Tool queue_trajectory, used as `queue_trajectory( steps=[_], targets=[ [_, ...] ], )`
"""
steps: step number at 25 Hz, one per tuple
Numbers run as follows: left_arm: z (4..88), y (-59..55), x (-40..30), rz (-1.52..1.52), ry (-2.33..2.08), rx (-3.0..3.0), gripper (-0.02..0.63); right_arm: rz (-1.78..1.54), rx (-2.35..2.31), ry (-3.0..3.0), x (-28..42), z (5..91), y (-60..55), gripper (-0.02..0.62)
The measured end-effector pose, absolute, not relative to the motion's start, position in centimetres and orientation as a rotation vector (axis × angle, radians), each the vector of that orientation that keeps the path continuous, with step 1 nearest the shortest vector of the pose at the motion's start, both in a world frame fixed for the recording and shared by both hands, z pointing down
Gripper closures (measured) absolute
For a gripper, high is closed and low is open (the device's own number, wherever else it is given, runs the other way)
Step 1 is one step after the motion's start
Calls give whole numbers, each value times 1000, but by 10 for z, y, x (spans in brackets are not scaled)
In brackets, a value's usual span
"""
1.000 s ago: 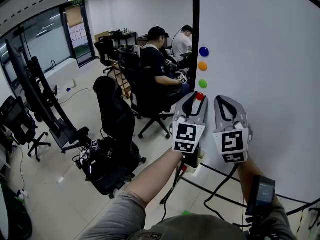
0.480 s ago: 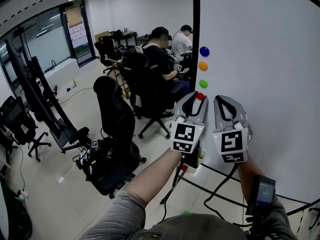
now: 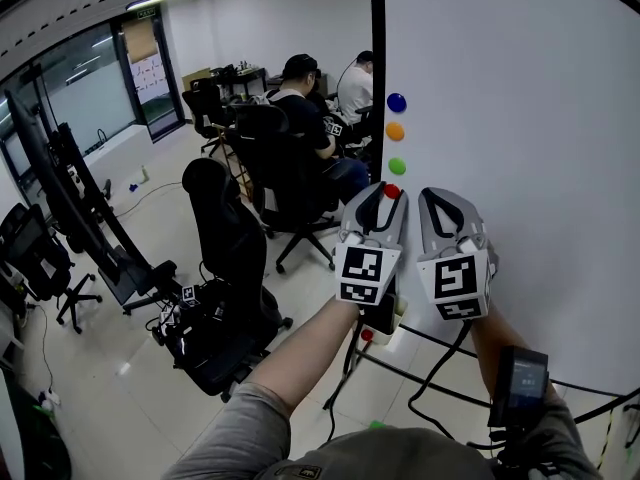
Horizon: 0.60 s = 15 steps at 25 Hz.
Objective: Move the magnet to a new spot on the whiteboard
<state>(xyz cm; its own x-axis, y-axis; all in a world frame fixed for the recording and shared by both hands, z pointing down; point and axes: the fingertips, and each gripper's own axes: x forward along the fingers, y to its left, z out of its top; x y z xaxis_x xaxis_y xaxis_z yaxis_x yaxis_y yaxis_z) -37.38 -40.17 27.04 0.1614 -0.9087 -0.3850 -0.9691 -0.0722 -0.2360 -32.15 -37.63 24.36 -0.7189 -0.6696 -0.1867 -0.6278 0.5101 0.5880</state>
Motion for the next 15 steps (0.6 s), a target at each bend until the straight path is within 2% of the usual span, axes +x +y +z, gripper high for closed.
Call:
queue_trajectory(
  steps=[6, 10, 15],
  targets=[
    [264, -386, -368, 221, 1780, -1967, 503, -964, 1172, -2669, -314, 243, -377, 589],
    [263, -376, -356, 246, 1758, -1948, 603, -935, 1208, -2655, -300, 247, -379, 589],
    [262, -368, -320, 276, 1695, -2007, 603, -899, 1272, -2638, -266, 250, -377, 589]
  ],
)
